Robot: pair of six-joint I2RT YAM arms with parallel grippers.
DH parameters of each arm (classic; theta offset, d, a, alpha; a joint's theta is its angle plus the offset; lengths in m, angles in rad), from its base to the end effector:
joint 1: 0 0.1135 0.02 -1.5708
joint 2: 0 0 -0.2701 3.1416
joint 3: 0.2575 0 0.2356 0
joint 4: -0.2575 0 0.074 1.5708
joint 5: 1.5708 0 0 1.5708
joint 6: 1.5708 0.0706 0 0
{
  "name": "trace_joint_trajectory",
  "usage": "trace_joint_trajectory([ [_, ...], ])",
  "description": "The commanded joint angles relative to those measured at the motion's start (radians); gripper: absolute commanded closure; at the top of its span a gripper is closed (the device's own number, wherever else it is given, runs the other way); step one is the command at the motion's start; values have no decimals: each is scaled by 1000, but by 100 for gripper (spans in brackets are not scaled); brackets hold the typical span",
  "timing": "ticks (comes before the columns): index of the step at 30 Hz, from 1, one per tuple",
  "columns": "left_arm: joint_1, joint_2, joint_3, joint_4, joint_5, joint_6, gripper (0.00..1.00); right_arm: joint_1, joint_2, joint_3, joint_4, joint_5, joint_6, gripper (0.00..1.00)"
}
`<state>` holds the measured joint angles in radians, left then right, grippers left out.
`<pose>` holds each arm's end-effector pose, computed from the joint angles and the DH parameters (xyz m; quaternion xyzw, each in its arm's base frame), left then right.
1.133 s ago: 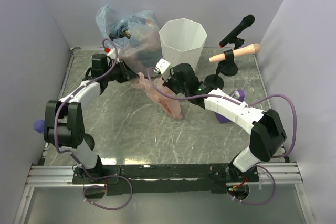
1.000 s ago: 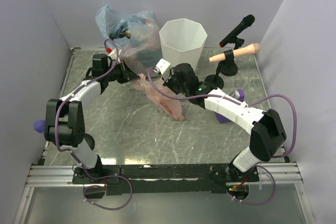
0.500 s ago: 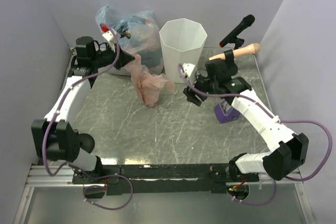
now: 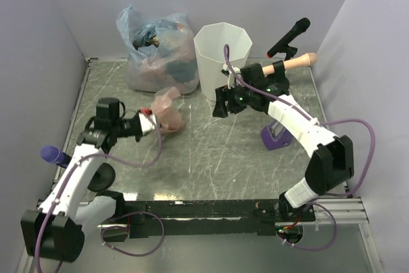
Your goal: Put the trash bags into the trash bin
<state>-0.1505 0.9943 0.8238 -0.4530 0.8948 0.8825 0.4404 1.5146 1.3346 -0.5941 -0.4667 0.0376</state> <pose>0.1929 -0.0850 0.2914 0.5678 0.6002 -0.2123 0.5218 0.2920 0.1727 0.3056 -0.2673 0.8607 0.2964 0.3162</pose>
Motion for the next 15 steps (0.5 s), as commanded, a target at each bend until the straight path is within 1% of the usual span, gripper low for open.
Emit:
trace_joint_trajectory([
  [1, -56, -114, -130, 51, -51, 183, 99, 17, 93, 69, 95, -130, 200, 19],
  [2, -72, -131, -155, 60, -57, 203, 99, 27, 113, 92, 105, -159, 220, 14],
  [3, -81, -143, -172, 60, -59, 223, 99, 40, 136, 109, 115, -174, 231, 11],
  [5, -89, -161, -202, 30, -60, 274, 99, 73, 182, 146, 132, -190, 263, 10],
  [6, -89, -172, -218, -10, -53, 321, 99, 87, 208, 164, 143, -200, 277, 4],
  [7, -90, -181, -235, -42, -45, 372, 99, 107, 229, 185, 148, -201, 286, 1],
  [9, -92, -218, -293, -76, -28, 456, 99, 153, 280, 236, 134, -162, 277, 1],
  [12, -112, -261, -347, -66, -17, 475, 99, 207, 346, 320, 125, -104, 248, 1],
  [15, -123, -286, -362, -98, -14, 473, 99, 233, 427, 438, 122, -112, 217, 2],
])
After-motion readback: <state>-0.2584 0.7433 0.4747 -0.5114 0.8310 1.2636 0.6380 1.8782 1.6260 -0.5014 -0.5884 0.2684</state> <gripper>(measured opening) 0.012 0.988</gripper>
